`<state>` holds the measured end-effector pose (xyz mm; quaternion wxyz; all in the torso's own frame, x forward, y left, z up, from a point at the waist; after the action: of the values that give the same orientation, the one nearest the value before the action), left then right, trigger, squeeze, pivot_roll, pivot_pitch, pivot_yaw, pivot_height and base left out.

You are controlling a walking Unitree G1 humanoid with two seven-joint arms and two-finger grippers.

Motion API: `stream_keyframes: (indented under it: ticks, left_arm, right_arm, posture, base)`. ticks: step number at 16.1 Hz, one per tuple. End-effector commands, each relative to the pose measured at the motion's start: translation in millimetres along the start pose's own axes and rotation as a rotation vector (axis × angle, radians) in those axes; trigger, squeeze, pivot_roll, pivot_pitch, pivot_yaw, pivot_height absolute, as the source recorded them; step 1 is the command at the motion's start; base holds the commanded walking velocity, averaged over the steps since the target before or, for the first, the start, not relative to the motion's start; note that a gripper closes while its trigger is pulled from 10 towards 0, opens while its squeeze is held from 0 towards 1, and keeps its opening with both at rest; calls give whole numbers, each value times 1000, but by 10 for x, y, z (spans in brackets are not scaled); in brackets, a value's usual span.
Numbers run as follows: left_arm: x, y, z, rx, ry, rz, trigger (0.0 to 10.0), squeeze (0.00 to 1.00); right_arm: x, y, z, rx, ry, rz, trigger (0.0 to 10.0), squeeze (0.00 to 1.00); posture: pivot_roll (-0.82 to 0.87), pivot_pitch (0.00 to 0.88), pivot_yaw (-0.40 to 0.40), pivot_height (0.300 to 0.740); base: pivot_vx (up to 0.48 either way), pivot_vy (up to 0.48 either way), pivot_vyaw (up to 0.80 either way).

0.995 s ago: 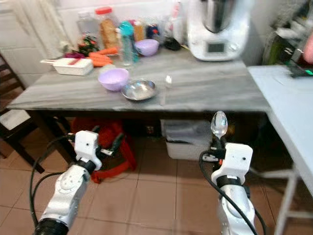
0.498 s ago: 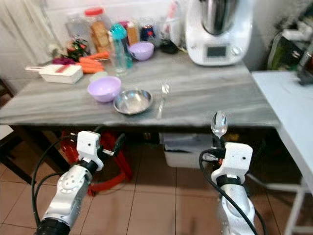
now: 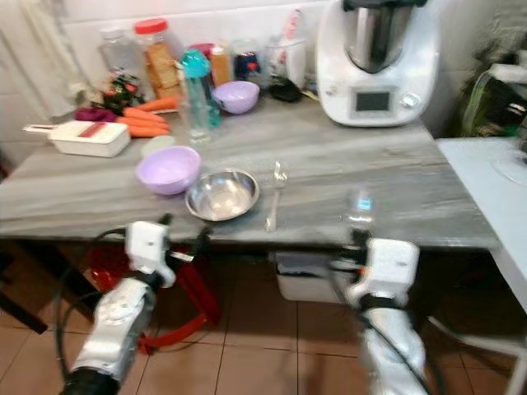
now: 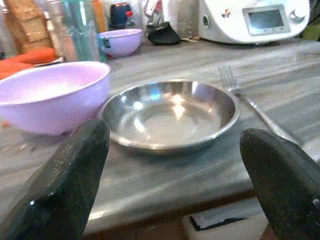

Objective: Setting the table

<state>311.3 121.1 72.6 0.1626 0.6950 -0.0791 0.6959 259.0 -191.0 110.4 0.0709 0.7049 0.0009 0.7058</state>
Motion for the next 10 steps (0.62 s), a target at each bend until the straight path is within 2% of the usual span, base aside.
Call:
stream_keyframes:
  ticks: [1,6,10]
  left_arm:
    - [61,-145,-20,37,13,24,10000,0]
    - [69,-182,-62,45,20,17,10000,0]
    - [34,-240,-156,37,3,12,10000,0]
  right_arm:
    - [55,-102,24,27,21,22,10000,0]
    - [50,-121,22,31,19,26,10000,0]
    - [-5,-136,22,29,-13,51,10000,0]
  posture:
    - [-134,0,75,740]
    - [-134,0,75,740]
    - [-134,0,75,740]
  base:
    - [386,0,0]
    - [347,0,0]
    - [0,0,0]
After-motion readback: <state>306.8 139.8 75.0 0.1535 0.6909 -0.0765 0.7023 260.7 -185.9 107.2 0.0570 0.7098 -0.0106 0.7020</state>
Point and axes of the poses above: a point about 5 cm out from each wrist's last joint towards the gripper, its own z axis pointing out of the wrist towards the gripper, its own x axis along the axis of the wrist's last joint, y = z × x, the point moved 2 cm from there along z, pointing out of the wrist towards the gripper, and after that the axes turned 7 degrees about -z, right-handed, at the moved point
